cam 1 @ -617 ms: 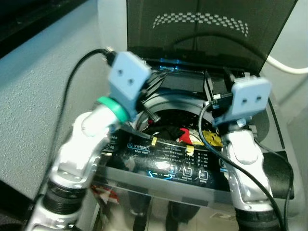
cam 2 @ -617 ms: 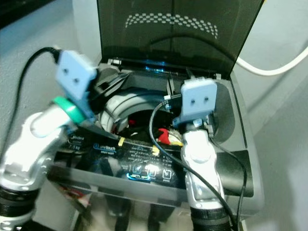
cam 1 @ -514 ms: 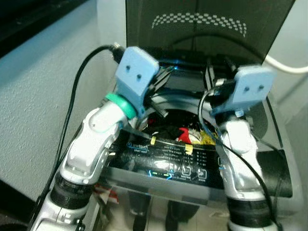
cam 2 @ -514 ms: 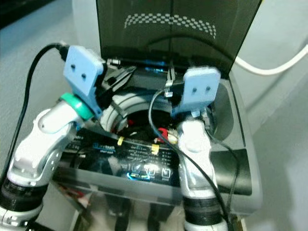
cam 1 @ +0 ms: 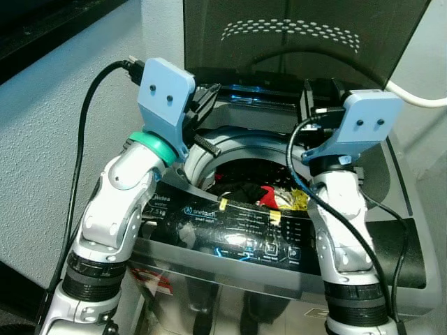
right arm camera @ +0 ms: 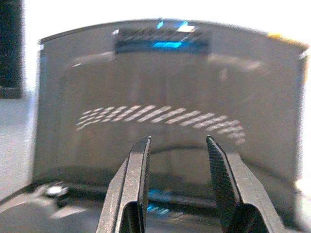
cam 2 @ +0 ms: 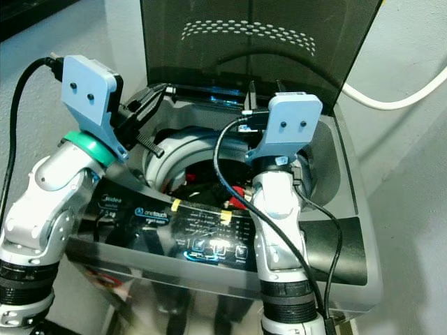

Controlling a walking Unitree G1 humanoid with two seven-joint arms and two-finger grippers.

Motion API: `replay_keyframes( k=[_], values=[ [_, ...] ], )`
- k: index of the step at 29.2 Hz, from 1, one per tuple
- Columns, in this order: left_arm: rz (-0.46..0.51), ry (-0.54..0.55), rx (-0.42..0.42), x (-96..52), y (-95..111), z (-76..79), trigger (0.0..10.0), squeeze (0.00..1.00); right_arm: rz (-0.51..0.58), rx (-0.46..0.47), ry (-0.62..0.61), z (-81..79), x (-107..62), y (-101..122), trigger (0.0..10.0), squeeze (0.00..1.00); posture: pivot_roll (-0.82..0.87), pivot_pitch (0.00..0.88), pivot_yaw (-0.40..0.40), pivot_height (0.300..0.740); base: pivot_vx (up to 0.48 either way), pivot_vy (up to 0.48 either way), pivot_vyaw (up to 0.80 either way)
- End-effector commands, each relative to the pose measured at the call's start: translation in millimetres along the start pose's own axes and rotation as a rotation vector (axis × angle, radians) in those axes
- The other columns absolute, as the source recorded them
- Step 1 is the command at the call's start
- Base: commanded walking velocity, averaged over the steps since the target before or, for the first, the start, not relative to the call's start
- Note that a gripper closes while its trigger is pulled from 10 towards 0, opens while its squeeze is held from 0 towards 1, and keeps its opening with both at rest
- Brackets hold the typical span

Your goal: Clothes washing

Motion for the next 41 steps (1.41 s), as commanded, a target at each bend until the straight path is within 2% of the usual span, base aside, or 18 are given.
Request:
replay_keyframes(
  k=[1, 4, 8, 12, 13, 14, 16, 17, 18, 19, 20, 23, 25, 28, 31, 34, 37, 41],
  values=[
    [-0.029, 0.032, -0.003, -6.3, -5, -7.4, 10.0, 0.0, 0.122, -0.082, -0.115, 24.2, 7.9, 26, 10.0, 0.0, 0.15, 0.069, 0.068, 0.74, 0.0, 0.0, 0.0],
    [-0.04, 0.04, -0.007, -8.9, -8, -9.4, 10.0, 0.0, 0.172, -0.165, -0.19, 41.7, 11.0, 36, 10.0, 0.0, 0.15, 0.095, 0.063, 0.74, 0.0, 0.0, 0.0],
    [-0.057, 0.051, 0.004, -12.3, -10, -10.3, 10.0, 0.0, 0.153, -0.174, -0.205, 52.0, 8.9, 32, 10.0, 0.0, 0.15, 0.11, 0.062, 0.74, 0.0, 0.0, 0.0],
    [-0.059, 0.037, 0.004, -13.3, -11, -4.8, 10.0, 0.0, 0.108, -0.13, -0.125, 44.2, 5.0, 22, 10.0, 0.0, 0.14, 0.085, 0.066, 0.74, 0.0, 0.0, 0.0],
    [-0.054, 0.033, 0.007, -9.5, -11, -7.3, 10.0, 0.0, 0.032, -0.06, -0.018, 23.0, 5.3, 9, 10.0, 0.0, 0.12, 0.084, 0.049, 0.74, 0.0, 0.0, 0.0],
    [-0.054, 0.033, 0.007, -9.5, -11, -7.3, 10.0, 0.0, 0.032, -0.06, -0.018, 23.0, 5.3, 9, 10.0, 0.0, 0.12, 0.084, 0.049, 0.74, 0.0, 0.0, 0.0],
    [-0.046, 0.038, -0.014, -7.8, -13, -12.2, 10.0, 0.0, -0.034, 0.039, 0.084, -4.3, -1.9, -2, 10.0, 0.0, 0.11, 0.097, 0.036, 0.74, 0.0, 0.0, 0.0],
    [-0.048, 0.05, 0.014, -6.1, -15, -14.6, 10.0, 0.0, -0.067, 0.071, 0.125, -14.8, -6.5, -9, 10.0, 0.0, 0.12, 0.069, 0.042, 0.74, 0.0, 0.0, 0.0],
    [-0.048, 0.065, 0.032, -4.7, -16, -15.2, 10.0, 0.0, -0.113, 0.12, 0.17, -24.3, -13.2, -17, 10.0, 0.0, 0.13, 0.085, 0.029, 0.74, 0.0, 0.0, 0.0],
    [-0.048, 0.065, 0.032, -4.7, -16, -15.2, 10.0, 0.0, -0.113, 0.12, 0.17, -24.3, -13.2, -17, 10.0, 0.0, 0.13, 0.085, 0.029, 0.74, 0.0, 0.0, 0.0],
    [-0.044, 0.085, 0.014, -4.9, -14, -17.5, 10.0, 0.0, -0.155, 0.154, 0.197, -34.0, -21.0, -26, 10.0, 0.0, 0.14, 0.067, 0.022, 0.74, 0.0, 0.0, 0.0],
    [-0.046, 0.093, 0.008, -7.8, -14, -18.5, 10.0, 0.0, -0.2, 0.207, 0.215, -43.7, -27.5, -35, 10.0, 0.0, 0.14, 0.056, 0.003, 0.74, 0.0, 0.0, 0.0],
    [-0.053, 0.136, -0.014, -15.6, -18, -25.1, 10.0, 0.0, -0.252, 0.306, 0.249, -62.9, -34.2, -45, 10.0, 0.0, 0.16, 0.022, -0.024, 0.74, 0.0, 0.0, 0.0],
    [-0.054, 0.152, -0.017, -17.8, -20, -26.8, 10.0, 0.0, -0.259, 0.328, 0.259, -67.2, -35.1, -47, 10.0, 0.0, 0.16, 0.022, -0.024, 0.74, 0.0, 0.0, 0.0],
    [-0.056, 0.2, -0.072, -17.6, -21, -33.8, 10.0, 0.0, -0.271, 0.363, 0.285, -76.6, -31.3, -47, 10.0, 0.0, 0.15, 0.005, -0.038, 0.74, 0.0, 0.0, 0.0],
    [-0.062, 0.209, -0.07, -18.1, -25, -35.9, 10.0, 0.0, -0.279, 0.372, 0.296, -81.2, -31.8, -48, 10.0, 0.0, 0.15, 0.003, -0.043, 0.74, 0.0, 0.0, 0.0],
    [-0.076, 0.263, -0.097, -19.5, -34, -42.8, 10.0, 0.0, -0.306, 0.393, 0.306, -88.2, -40.5, -52, 10.0, 0.0, 0.15, 0.0, -0.045, 0.74, 0.0, 0.0, 0.0],
    [-0.082, 0.271, -0.102, -18.1, -36, -42.0, 10.0, 0.0, -0.311, 0.41, 0.32, -92.2, -44.2, -51, 10.0, 0.0, 0.15, 0.0, -0.046, 0.74, 0.0, 0.0, 0.0]
  ],
)
Point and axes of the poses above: a point about 5 cm out from each wrist's last joint towards the gripper, its own x axis pointing out of the wrist towards the gripper, its own y axis along the axis of the wrist's last joint, z = x × y, the point moved 5 cm from there along x, pointing out of the wrist towards the gripper, and after that the axes turned 2 degrees about x, right-handed, at the moved point
